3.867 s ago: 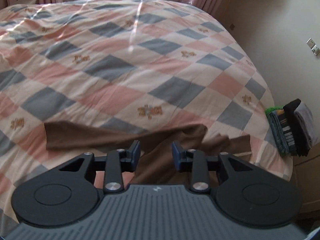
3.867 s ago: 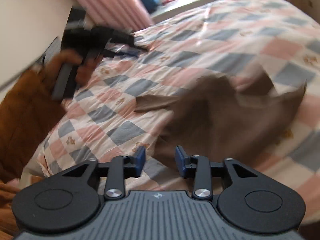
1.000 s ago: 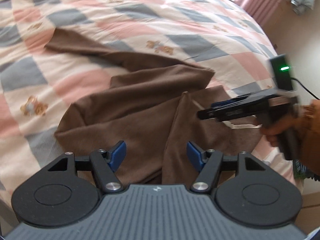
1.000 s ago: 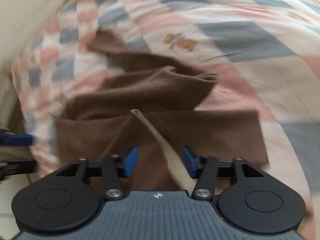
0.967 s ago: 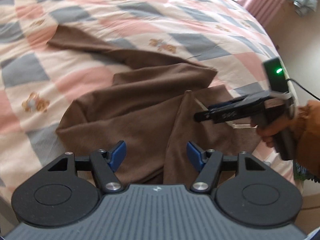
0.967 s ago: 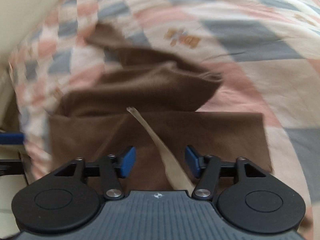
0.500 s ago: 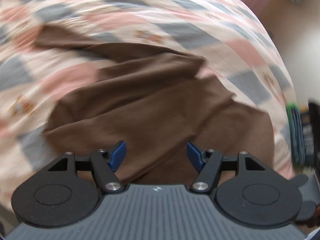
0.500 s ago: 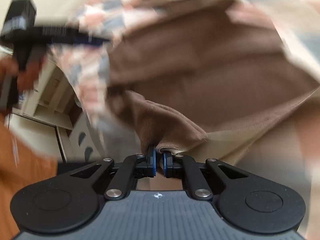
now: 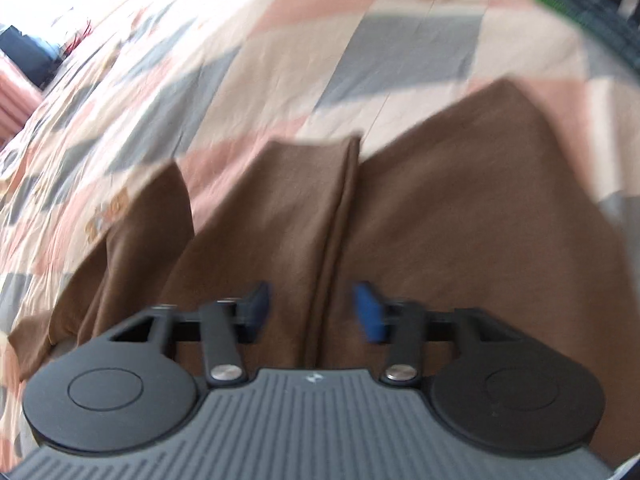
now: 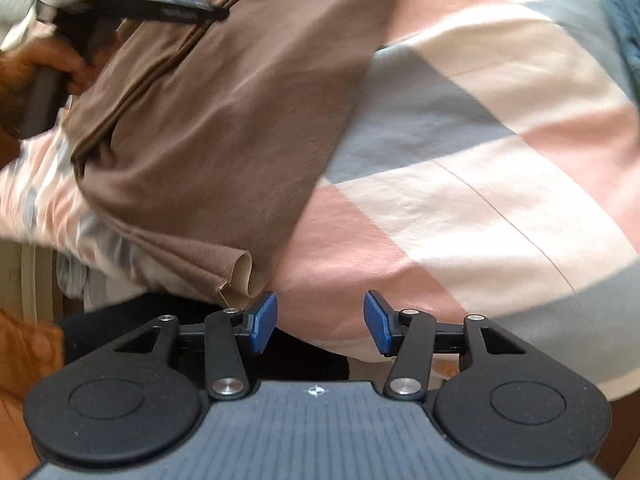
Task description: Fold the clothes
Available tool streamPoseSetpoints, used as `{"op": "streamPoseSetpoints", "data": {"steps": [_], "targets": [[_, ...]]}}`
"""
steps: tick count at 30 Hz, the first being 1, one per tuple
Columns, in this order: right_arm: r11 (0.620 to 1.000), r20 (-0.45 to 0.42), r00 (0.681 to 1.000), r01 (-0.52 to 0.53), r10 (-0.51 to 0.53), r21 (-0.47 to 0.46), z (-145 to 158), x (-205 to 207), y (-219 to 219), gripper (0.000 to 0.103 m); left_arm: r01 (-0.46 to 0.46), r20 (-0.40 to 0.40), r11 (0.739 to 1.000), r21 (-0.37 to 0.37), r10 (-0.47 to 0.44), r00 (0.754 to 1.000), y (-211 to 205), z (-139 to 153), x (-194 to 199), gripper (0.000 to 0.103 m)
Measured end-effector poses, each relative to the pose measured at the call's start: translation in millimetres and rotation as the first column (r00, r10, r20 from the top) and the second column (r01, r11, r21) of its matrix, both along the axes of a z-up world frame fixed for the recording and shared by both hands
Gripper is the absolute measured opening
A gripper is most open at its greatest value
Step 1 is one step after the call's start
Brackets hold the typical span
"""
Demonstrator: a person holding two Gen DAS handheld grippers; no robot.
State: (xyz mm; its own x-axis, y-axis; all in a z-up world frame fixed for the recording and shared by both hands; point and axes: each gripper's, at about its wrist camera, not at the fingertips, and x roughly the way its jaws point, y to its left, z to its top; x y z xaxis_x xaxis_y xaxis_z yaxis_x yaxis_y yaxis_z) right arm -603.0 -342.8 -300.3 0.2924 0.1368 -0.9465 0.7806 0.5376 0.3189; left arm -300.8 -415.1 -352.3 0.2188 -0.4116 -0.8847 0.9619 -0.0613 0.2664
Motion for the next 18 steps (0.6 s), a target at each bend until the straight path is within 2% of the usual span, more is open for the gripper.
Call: {"op": "streamPoseSetpoints", "data": {"steps": [2,5,6,7,8,9,10,11,13,14,16,18], "targets": [[1.000,0.010,1.000,0.023,-0.023,-0.005,4.2,-1.9,0.9,0.058,-0.056,-0.019,0.998,-0.010,0.056,0.998,2.7,-1.0,9.4,0.004],[1.000,0.024,1.000,0.005,-0.004,-0.005,7.8,3.2,1.5,0.059,-0.174,-0.081,0.978,-0.114,0.165,0.983,31.4,36.8,34.2,0.003],[1.000,0.028,1.000,-0.009,0.009,-0.006,5.4,12.1,-0.4,0.059,-0.241,-0.130,0.958,-0.153,0.223,0.966,47.9,56.6,49.1,0.003],[1.000,0.032,0.999,-0.024,0.025,-0.008,3.9,21.5,0.6,0.059,-0.324,-0.176,0.927,-0.187,0.293,0.940,68.0,77.4,66.9,0.003],[0.999,0.034,0.998,-0.044,0.044,-0.014,4.9,28.2,-3.8,0.059,-0.415,-0.211,0.883,-0.219,0.372,0.904,92.2,97.9,87.5,0.003],[0.998,0.035,0.997,-0.064,0.065,-0.021,6.1,34.7,-8.8,0.059,-0.510,-0.226,0.825,-0.245,0.463,0.857,119.8,115.8,110.1,0.003],[0.996,0.034,0.995,-0.088,0.089,-0.032,7.7,44.7,-12.7,0.059,-0.608,-0.221,0.751,-0.258,0.567,0.794,150.3,128.7,135.2,0.003],[0.992,0.037,0.993,-0.114,0.116,-0.046,10.6,54.4,-19.4,0.059,-0.707,-0.207,0.659,-0.256,0.677,0.706,185.3,135.6,161.7,0.003],[0.983,0.046,0.984,-0.168,0.172,-0.076,17.0,74.6,-34.7,0.059,-0.860,-0.179,0.444,-0.251,0.852,0.492,255.2,147.1,215.3,0.002],[0.977,0.052,0.978,-0.196,0.201,-0.089,20.8,86.0,-43.6,0.059,-0.909,-0.174,0.354,-0.219,0.903,0.393,287.7,144.2,242.2,0.003],[0.963,0.061,0.966,-0.245,0.253,-0.116,27.1,113.4,-62.9,0.059,-0.963,-0.177,0.235,-0.135,0.950,0.257,341.4,131.2,285.1,0.003],[0.949,0.079,0.952,-0.284,0.296,-0.138,32.0,148.8,-84.5,0.059,-0.979,-0.126,0.182,-0.090,0.973,0.193,369.8,117.7,310.8,0.003]]}}
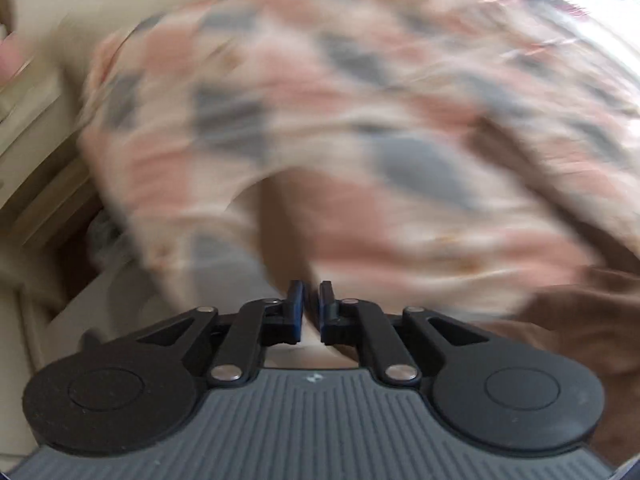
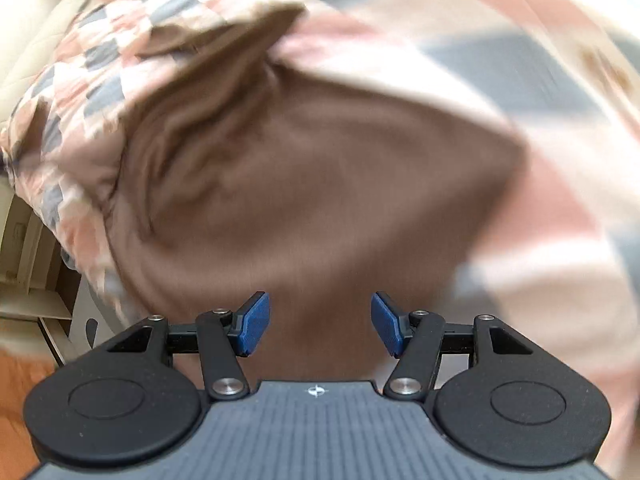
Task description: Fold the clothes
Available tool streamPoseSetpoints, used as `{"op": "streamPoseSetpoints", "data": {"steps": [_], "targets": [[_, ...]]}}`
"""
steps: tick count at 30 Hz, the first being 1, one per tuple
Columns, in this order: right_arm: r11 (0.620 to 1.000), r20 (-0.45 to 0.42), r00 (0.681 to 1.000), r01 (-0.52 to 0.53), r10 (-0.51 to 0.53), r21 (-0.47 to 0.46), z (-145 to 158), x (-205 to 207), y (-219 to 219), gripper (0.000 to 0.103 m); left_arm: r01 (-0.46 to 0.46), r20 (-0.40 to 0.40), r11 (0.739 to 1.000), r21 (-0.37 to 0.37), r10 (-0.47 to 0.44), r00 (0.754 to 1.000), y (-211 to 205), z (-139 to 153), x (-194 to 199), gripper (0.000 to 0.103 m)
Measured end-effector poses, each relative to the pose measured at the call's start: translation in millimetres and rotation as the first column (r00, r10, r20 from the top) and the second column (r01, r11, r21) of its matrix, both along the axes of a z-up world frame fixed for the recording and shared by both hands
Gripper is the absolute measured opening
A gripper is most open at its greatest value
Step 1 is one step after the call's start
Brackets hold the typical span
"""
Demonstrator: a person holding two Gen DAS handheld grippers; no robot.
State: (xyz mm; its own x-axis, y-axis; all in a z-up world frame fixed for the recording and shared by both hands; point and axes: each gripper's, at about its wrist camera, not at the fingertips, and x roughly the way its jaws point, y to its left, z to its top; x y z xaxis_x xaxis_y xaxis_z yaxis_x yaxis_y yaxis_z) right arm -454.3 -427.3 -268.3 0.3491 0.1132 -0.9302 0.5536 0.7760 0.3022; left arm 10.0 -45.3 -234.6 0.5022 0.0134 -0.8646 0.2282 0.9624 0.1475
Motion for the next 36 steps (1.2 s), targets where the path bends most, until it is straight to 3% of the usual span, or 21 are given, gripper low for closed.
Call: {"op": "streamPoseSetpoints", "data": {"steps": [1,3,5,6,9,12,13,15,16,17,18,19,20,21,22,24,26,28,30,33,36], "targets": [[1.000,0.013,1.000,-0.020,0.021,-0.011,2.6,20.5,-11.7,0.059,-0.001,0.001,1.000,0.020,0.001,1.000,4.3,-2.8,5.3,0.004],[0.998,0.038,0.998,-0.049,0.051,-0.044,8.9,68.5,-34.2,0.060,0.053,0.005,0.998,-0.020,-0.053,0.999,-1.8,-2.3,4.4,0.005],[0.994,0.076,0.994,-0.078,0.084,-0.078,16.3,119.6,-54.6,0.060,0.171,-0.009,0.981,-0.095,-0.172,0.985,-21.7,-3.0,-8.4,0.017],[0.991,0.098,0.990,-0.095,0.105,-0.096,19.4,146.3,-62.3,0.060,0.239,-0.026,0.964,-0.121,-0.243,0.970,-37.4,-5.4,-14.9,0.029],[0.972,0.140,0.968,-0.192,0.210,-0.135,21.4,232.0,-69.9,0.061,0.411,-0.083,0.883,-0.228,-0.438,0.895,-88.7,-25.0,-25.8,0.033],[0.927,0.138,0.922,-0.338,0.361,-0.163,11.2,316.0,-66.9,0.065,0.505,-0.139,0.800,-0.323,-0.568,0.811,-135.7,-50.1,-26.9,0.059],[0.903,0.126,0.899,-0.396,0.418,-0.168,3.2,341.1,-62.0,0.065,0.534,-0.149,0.786,-0.311,-0.595,0.789,-149.2,-59.1,-28.9,0.068],[0.850,0.084,0.854,-0.493,0.513,-0.183,-17.8,385.6,-46.1,0.066,0.577,-0.180,0.776,-0.256,-0.625,0.760,-169.3,-79.8,-30.5,0.067],[0.830,0.054,0.837,-0.528,0.544,-0.179,-31.0,400.7,-36.5,0.068,0.578,-0.213,0.780,-0.241,-0.623,0.752,-173.4,-90.4,-30.8,0.058],[0.810,0.024,0.819,-0.561,0.573,-0.174,-44.5,415.3,-26.9,0.069,0.577,-0.247,0.783,-0.234,-0.622,0.743,-176.4,-100.7,-30.8,0.040],[0.788,-0.007,0.800,-0.593,0.600,-0.167,-58.0,430.0,-17.4,0.069,0.570,-0.283,0.785,-0.245,-0.620,0.732,-175.9,-109.2,-30.5,0.030],[0.769,-0.039,0.785,-0.616,0.619,-0.171,-71.3,437.8,-10.0,0.064,0.571,-0.298,0.785,-0.242,-0.620,0.726,-174.5,-113.8,-32.5,0.015],[0.765,-0.067,0.783,-0.619,0.618,-0.176,-83.7,440.0,-6.4,0.040,0.582,-0.288,0.781,-0.226,-0.624,0.726,-172.4,-114.6,-34.9,0.007],[0.763,-0.095,0.783,-0.621,0.615,-0.181,-96.0,441.7,-3.1,0.022,0.589,-0.279,0.779,-0.213,-0.627,0.728,-170.0,-114.3,-36.8,0.005],[0.799,-0.068,0.819,-0.572,0.570,-0.188,-93.5,437.7,-13.2,0.006,0.585,-0.268,0.783,-0.211,-0.622,0.736,-167.1,-109.6,-37.5,0.004],[0.868,-0.004,0.886,-0.456,0.464,-0.197,-85.7,428.5,-35.8,0.005,0.581,-0.227,0.792,-0.187,-0.610,0.759,-162.6,-94.1,-37.3,0.004],[0.925,0.081,0.946,-0.285,0.313,-0.250,-51.5,400.3,-75.6,0.005,0.584,-0.174,0.795,-0.164,-0.606,0.776,-160.8,-74.7,-34.9,0.004],[0.954,0.150,0.979,-0.091,0.138,-0.287,-8.1,358.0,-124.0,0.005,0.592,-0.128,0.795,-0.131,-0.606,0.785,-163.4,-55.6,-28.4,0.005],[0.951,0.208,0.977,0.107,-0.047,-0.289,37.8,299.0,-169.9,0.005,0.610,-0.082,0.787,-0.092,-0.616,0.783,-170.1,-36.2,-17.6,0.005],[0.892,0.263,0.921,0.357,-0.287,-0.278,102.8,199.1,-213.0,0.005,0.638,0.007,0.769,-0.026,-0.638,0.770,-195.1,-2.8,11.1,0.005],[0.809,0.299,0.837,0.532,-0.458,-0.249,149.0,109.8,-227.5,0.005,0.707,0.081,0.706,-0.047,-0.702,0.707,-250.4,31.1,44.7,0.006]]}}
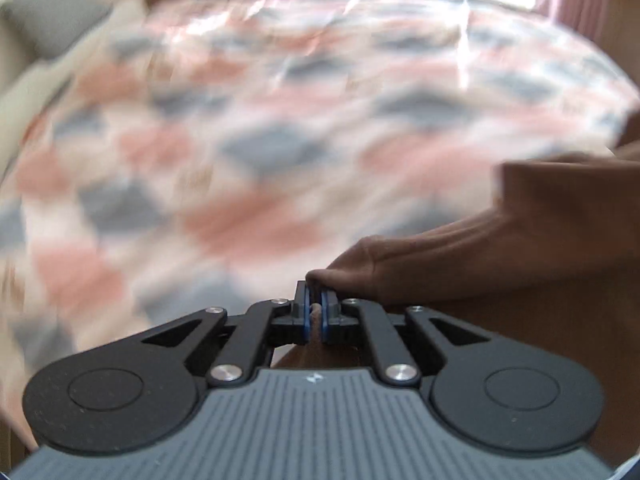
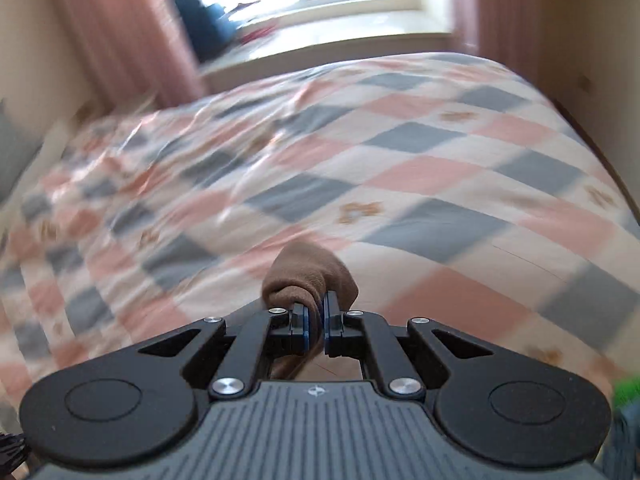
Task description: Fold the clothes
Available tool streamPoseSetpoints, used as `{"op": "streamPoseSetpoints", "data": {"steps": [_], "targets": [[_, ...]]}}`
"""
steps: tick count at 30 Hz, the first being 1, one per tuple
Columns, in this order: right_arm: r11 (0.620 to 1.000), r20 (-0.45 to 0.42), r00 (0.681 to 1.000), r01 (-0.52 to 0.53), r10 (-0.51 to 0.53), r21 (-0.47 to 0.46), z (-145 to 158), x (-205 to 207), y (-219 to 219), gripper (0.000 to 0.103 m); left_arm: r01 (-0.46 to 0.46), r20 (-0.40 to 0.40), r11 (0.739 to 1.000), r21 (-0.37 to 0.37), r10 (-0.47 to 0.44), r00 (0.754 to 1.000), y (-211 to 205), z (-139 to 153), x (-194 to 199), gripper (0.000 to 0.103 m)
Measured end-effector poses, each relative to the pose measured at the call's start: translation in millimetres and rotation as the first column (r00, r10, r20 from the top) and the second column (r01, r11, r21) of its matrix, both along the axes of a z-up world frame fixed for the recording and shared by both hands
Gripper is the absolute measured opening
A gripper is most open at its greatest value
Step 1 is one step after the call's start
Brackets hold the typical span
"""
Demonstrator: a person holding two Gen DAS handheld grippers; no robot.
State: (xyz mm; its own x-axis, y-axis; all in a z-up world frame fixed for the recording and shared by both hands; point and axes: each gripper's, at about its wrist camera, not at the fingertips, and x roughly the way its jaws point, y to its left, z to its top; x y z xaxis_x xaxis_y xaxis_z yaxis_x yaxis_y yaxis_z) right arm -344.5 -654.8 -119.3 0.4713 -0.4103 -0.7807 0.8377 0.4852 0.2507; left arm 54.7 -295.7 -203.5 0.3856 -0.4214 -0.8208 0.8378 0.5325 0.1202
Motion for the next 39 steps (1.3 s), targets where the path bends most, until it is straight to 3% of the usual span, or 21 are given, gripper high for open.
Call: {"op": "streamPoseSetpoints", "data": {"steps": [1,3,4,5,6,9,10,13,15,18,22,25,27,28,29,30,31,32,36,38,39], "targets": [[0.998,0.015,0.999,0.052,-0.052,0.017,6.9,-21.8,-2.1,0.005,0.031,0.012,0.999,-0.016,-0.031,0.999,-21.7,9.5,9.9,0.012],[0.985,0.021,0.986,0.163,-0.164,0.051,11.6,-55.2,-9.7,0.011,0.098,0.031,0.995,-0.012,-0.097,0.995,-83.3,16.8,21.5,0.040],[0.974,0.014,0.976,0.216,-0.217,0.063,3.0,-64.1,-19.6,0.035,0.116,0.053,0.993,0.007,-0.117,0.992,-112.9,15.3,23.4,0.048],[0.959,0.005,0.961,0.274,-0.275,0.069,-8.5,-71.2,-29.8,0.066,0.123,0.075,0.992,0.023,-0.124,0.989,-136.4,12.5,21.5,0.045],[0.945,-0.020,0.948,0.317,-0.316,0.075,-22.9,-77.4,-36.8,0.078,0.128,0.067,0.991,0.035,-0.130,0.989,-152.4,9.6,17.1,0.046],[0.906,-0.104,0.910,0.410,-0.400,0.105,-63.1,-95.6,-49.3,0.078,0.123,-0.037,0.992,-0.002,-0.123,0.992,-159.8,0.5,-6.0,0.053],[0.913,-0.105,0.921,0.388,-0.376,0.125,-73.0,-99.4,-39.2,0.078,0.126,-0.086,0.992,-0.018,-0.127,0.988,-148.5,-6.5,-19.2,0.058],[0.947,-0.082,0.965,0.262,-0.251,0.184,-98.3,-119.6,1.5,0.081,0.110,-0.240,0.994,-0.005,-0.108,0.965,-86.7,-39.3,-68.5,0.058],[0.950,-0.081,0.984,0.173,-0.157,0.260,-120.1,-133.5,33.0,0.079,0.069,-0.379,0.997,0.023,-0.056,0.924,-38.5,-68.3,-99.8,0.056],[0.937,-0.097,0.995,0.045,-0.012,0.347,-154.2,-147.7,72.5,0.071,-0.021,-0.604,0.997,0.072,0.060,0.795,33.1,-114.7,-147.8,0.055],[0.931,-0.134,0.982,-0.077,0.133,0.358,-178.8,-137.9,100.5,0.068,-0.190,-0.713,0.977,0.100,0.204,0.671,90.9,-150.5,-195.3,0.058],[0.943,-0.137,0.975,-0.124,0.173,0.310,-190.0,-119.0,94.8,0.071,-0.249,-0.747,0.962,0.112,0.247,0.618,101.3,-169.9,-211.1,0.062],[0.939,-0.153,0.971,-0.127,0.183,0.320,-203.9,-106.6,89.0,0.072,-0.243,-0.716,0.960,0.137,0.266,0.646,94.3,-179.7,-215.0,0.045],[0.932,-0.162,0.969,-0.125,0.189,0.339,-212.2,-101.1,85.9,0.072,-0.248,-0.715,0.959,0.140,0.271,0.644,91.7,-182.3,-214.2,0.008],[0.928,-0.178,0.966,-0.114,0.187,0.355,-218.2,-97.8,85.7,0.064,-0.250,-0.727,0.959,0.134,0.266,0.633,89.9,-180.6,-211.4,0.001],[0.923,-0.195,0.963,-0.102,0.184,0.371,-223.9,-94.7,85.9,0.053,-0.250,-0.726,0.962,0.112,0.251,0.640,89.4,-171.2,-207.9,0.001],[0.913,-0.178,0.969,-0.090,0.173,0.399,-223.7,-96.0,88.1,0.017,-0.244,-0.718,0.966,0.085,0.229,0.657,89.1,-159.2,-204.2,0.001],[0.900,-0.158,0.974,-0.079,0.161,0.428,-222.9,-97.6,90.5,0.004,-0.222,-0.692,0.974,0.045,0.191,0.697,90.3,-138.9,-199.5,0.001],[0.861,0.013,0.995,-0.090,0.096,0.501,-182.7,-124.5,122.6,0.004,-0.223,-0.561,0.969,-0.107,0.126,0.818,123.1,-38.1,-153.5,0.001],[0.827,0.094,0.992,-0.121,0.083,0.548,-160.9,-138.6,151.0,0.003,-0.196,-0.459,0.973,-0.122,0.120,0.880,142.7,1.8,-133.2,0.002],[0.809,0.133,0.987,-0.152,0.092,0.567,-151.2,-143.9,168.2,0.003,-0.175,-0.427,0.978,-0.108,0.114,0.897,150.6,11.5,-127.9,0.002]]}}
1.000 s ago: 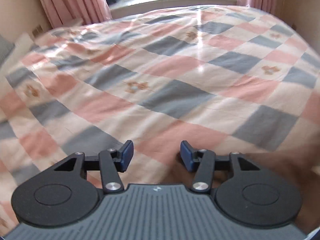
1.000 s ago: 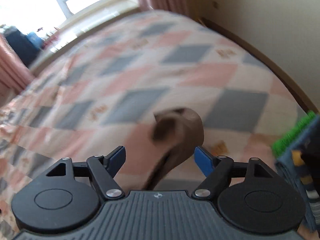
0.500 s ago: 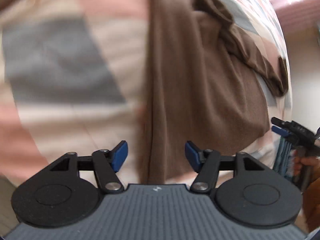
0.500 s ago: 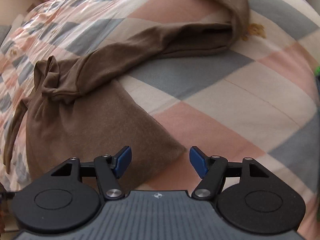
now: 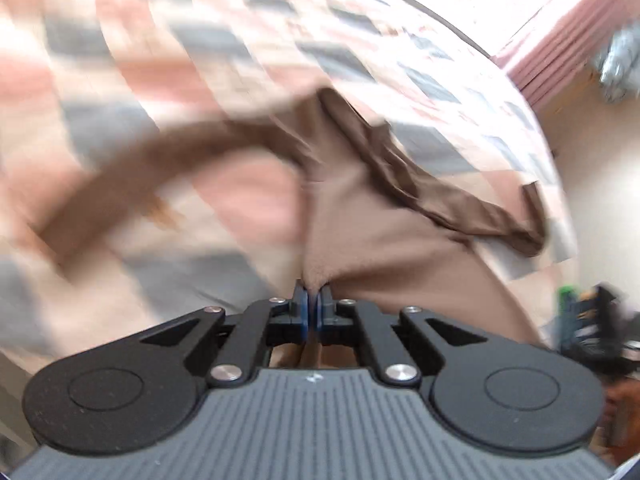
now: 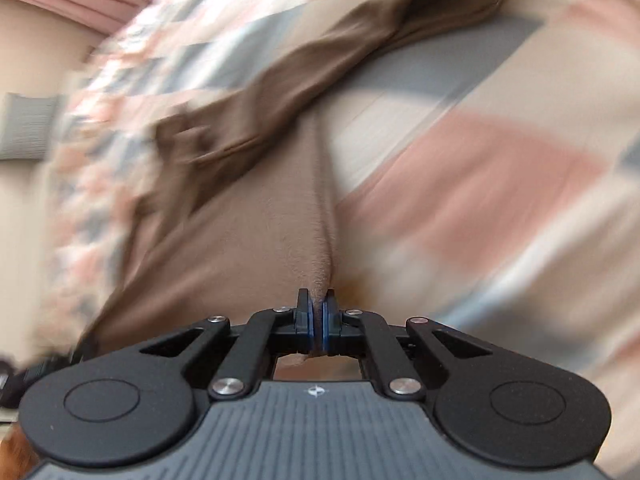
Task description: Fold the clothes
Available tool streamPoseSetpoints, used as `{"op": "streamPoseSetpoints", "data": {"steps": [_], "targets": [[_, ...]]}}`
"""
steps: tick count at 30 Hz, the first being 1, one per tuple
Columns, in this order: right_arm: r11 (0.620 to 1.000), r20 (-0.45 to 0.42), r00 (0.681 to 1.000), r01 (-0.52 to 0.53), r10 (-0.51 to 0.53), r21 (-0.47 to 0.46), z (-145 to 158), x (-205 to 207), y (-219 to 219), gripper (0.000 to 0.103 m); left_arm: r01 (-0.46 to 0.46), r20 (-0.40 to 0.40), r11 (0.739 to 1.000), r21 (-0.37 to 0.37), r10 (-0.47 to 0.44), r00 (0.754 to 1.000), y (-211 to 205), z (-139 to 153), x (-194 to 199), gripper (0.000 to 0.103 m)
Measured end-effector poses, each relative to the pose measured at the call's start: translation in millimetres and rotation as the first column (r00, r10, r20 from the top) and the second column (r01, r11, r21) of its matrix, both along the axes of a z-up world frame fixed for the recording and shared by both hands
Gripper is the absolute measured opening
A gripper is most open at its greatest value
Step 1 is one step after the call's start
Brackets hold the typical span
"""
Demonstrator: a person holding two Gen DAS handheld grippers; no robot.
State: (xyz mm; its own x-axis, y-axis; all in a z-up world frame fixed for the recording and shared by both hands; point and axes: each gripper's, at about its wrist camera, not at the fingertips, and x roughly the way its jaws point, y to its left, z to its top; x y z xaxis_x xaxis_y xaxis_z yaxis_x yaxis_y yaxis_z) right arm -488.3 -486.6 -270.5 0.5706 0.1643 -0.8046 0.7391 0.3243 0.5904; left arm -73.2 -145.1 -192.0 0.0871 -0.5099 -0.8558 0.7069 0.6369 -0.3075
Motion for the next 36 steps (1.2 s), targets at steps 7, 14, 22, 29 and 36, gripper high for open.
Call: {"op": "streamPoseSetpoints", "data": {"steps": [7,14,22,29,36], "targets": [[0.973,-0.095,0.984,-0.133,0.153,0.188,-26.4,-14.8,124.2,0.005,0.156,-0.123,0.880,0.449,-0.112,0.986,30.9,-115.3,-14.2,0.007],[0.985,-0.341,0.925,-0.171,0.168,0.019,-15.9,4.9,97.9,0.045,0.262,-0.129,0.900,0.349,-0.231,0.964,-14.6,-99.8,38.2,0.019],[0.973,-0.043,0.999,-0.028,0.019,-0.229,16.1,100.7,9.5,0.045,0.525,0.144,0.841,0.127,-0.540,0.829,-228.5,-75.0,113.9,0.034],[0.973,0.027,0.989,0.148,-0.146,-0.177,-35.5,166.6,-31.0,0.045,0.706,0.174,0.699,0.117,-0.714,0.678,-334.6,-105.0,138.5,0.055],[0.956,0.041,0.955,0.293,-0.293,0.027,-93.7,188.7,-48.2,0.033,0.772,0.116,0.614,0.166,-0.789,0.603,-353.1,-156.5,125.2,0.002]]}}
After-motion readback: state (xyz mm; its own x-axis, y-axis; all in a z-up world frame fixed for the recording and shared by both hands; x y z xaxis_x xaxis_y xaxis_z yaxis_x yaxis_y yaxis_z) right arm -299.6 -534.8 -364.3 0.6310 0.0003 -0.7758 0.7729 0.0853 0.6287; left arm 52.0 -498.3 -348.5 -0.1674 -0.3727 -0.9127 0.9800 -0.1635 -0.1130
